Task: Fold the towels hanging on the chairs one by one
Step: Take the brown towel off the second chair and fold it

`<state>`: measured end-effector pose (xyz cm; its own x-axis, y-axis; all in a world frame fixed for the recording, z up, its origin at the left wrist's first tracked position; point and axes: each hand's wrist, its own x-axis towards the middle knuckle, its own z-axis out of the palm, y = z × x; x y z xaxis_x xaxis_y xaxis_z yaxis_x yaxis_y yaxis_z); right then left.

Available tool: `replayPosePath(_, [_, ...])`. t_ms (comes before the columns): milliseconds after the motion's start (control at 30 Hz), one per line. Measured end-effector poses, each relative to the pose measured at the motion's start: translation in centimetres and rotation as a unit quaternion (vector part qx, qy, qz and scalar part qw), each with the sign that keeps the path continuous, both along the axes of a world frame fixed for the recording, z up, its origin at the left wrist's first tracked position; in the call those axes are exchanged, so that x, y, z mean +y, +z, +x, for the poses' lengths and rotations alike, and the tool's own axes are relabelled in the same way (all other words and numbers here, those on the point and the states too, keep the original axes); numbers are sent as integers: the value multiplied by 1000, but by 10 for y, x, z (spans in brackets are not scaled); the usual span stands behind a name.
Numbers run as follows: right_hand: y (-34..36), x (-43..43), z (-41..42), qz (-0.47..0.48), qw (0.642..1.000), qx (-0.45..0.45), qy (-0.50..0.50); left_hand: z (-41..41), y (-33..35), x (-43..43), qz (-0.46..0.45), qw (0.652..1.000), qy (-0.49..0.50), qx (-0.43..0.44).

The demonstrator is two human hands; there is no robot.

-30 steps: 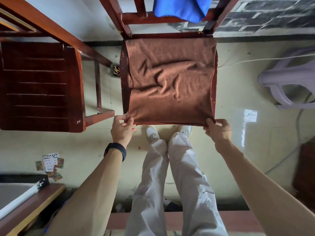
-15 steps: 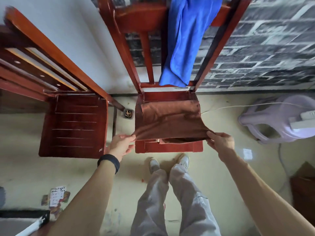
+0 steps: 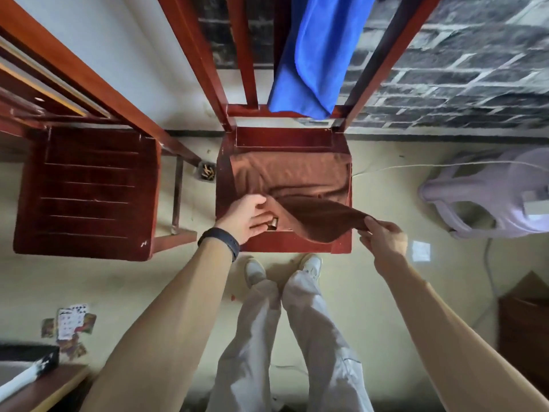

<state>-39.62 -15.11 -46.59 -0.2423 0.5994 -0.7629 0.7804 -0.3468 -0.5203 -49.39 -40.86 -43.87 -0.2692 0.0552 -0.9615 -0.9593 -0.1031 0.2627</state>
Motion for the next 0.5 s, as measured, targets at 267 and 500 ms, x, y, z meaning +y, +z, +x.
replayPosePath(267, [-29, 19, -11, -41, 999, 8, 4, -29, -23, 22, 64, 979, 174, 80])
replayPosePath(500, [-55, 11, -21, -53, 998, -20, 39, 30, -121, 28, -156, 984, -73, 54])
